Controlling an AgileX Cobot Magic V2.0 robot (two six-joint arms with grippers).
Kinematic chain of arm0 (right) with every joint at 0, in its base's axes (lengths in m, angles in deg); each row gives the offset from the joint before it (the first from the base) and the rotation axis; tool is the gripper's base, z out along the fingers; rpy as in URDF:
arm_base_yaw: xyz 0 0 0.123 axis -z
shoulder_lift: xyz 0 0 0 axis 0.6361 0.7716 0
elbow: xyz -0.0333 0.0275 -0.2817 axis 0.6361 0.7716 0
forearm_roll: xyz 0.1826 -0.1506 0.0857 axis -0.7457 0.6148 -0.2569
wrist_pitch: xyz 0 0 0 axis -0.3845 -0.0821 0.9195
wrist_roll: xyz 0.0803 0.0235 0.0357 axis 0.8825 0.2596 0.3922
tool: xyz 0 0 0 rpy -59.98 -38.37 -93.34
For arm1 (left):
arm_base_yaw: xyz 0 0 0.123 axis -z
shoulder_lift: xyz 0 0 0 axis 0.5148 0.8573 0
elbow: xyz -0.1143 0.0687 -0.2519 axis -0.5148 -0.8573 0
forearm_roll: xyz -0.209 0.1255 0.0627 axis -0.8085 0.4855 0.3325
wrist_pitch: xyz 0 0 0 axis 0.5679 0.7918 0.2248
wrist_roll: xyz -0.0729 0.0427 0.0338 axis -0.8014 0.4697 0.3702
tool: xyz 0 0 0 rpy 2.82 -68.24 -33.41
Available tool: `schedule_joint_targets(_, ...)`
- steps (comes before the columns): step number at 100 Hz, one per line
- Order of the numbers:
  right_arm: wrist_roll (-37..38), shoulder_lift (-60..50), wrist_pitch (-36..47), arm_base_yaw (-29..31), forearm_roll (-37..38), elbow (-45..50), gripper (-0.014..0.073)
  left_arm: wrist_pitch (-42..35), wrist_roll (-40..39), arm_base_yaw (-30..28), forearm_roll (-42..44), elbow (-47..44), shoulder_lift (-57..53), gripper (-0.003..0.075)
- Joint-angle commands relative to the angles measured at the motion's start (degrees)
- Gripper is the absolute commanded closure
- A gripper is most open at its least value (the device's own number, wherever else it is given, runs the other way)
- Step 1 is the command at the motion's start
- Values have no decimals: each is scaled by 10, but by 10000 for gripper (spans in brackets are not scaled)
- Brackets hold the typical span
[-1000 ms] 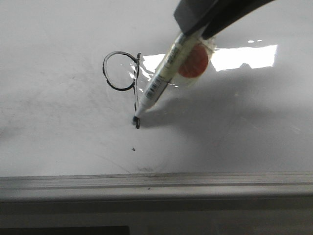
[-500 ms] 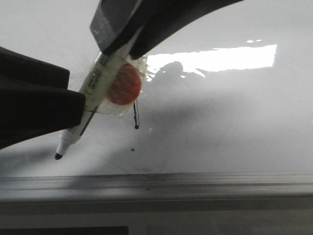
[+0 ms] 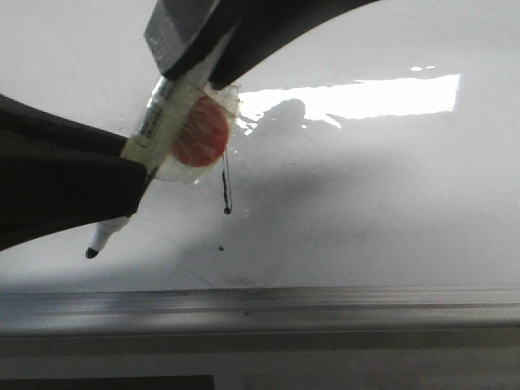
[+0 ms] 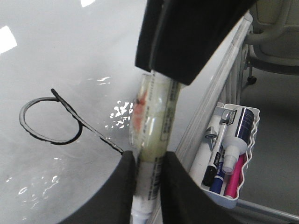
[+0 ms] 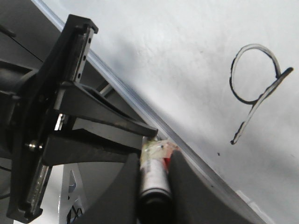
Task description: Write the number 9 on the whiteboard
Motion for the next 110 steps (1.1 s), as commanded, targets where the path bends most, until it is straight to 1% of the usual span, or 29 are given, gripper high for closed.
schedule_joint_targets(1,1,-10,39,-1,-15,-20,648,-49,-10,3,-15,19,-2,741)
schedule_joint_targets(8,1,-10,41,-1,-15,-20,589,-49,-10,3,-15,19,-2,741)
schedule_joint_targets(15,1,-10,41,-1,-15,-20,470,-49,-10,3,-22,19,-2,741)
schedule_joint_targets(20,1,-10,41,-1,-15,-20,365,-49,-10,3,-27,19,-2,741)
schedule_joint_targets(25,1,-11,45,-1,-15,-20,295,-47,-10,3,-42,19,-3,741)
schedule_joint_targets(30,1,-13,46,-1,-15,-20,254,-46,-10,1,-77,19,-8,741)
schedule_joint_targets(36,1,-19,46,-1,-15,-20,251,-38,-10,-2,-139,19,-15,741)
schedule_joint_targets(37,1,-20,46,-1,-15,-20,251,-38,-10,-3,-139,19,-15,741)
schedule_joint_targets(38,1,-20,46,-1,-15,-20,251,-35,-10,-4,-158,19,-18,741)
schedule_joint_targets(48,1,-35,46,-1,-15,-20,251,-14,-10,-19,-231,19,-32,741)
schedule_joint_targets(58,1,-52,51,-1,-15,-20,251,-10,-10,-30,-313,19,-39,741)
schedule_joint_targets(71,1,-64,54,-1,-15,-20,251,-6,-10,-32,-415,19,-39,741)
schedule_joint_targets(93,1,-66,49,-1,-19,-20,251,18,-10,-32,-465,19,-39,741)
schedule_joint_targets(110,1,-66,49,-1,-19,-20,251,18,-10,-33,-468,19,-25,741)
